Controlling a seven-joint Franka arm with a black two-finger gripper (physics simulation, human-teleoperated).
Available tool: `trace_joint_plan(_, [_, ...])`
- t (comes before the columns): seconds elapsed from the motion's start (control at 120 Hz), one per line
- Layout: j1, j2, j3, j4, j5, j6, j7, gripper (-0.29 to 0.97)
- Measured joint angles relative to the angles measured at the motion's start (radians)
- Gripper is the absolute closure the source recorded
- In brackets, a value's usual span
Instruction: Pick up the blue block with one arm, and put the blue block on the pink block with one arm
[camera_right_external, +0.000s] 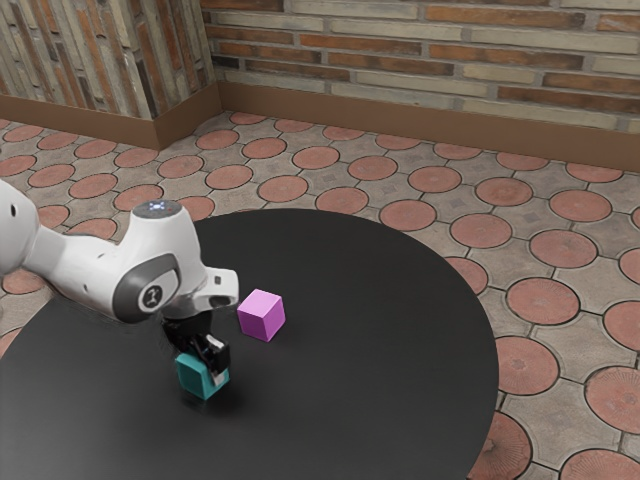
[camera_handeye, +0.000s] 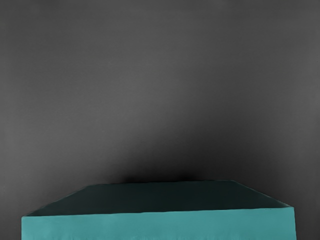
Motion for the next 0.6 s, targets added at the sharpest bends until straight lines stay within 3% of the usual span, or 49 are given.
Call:
trace_joint_plan(0.317, [-0.004,-0.007,-0.001,0.236,0.057,-0.118,-0.007,0.29])
trace_joint_plan(0.483, [0.003,0.116,-0.002,0.419,0.071,-0.186,-0.016,0.29])
trace_joint_plan(0.6, [0.009,0.168,0.014,0.457,0.07,-0.214,-0.029,0.29])
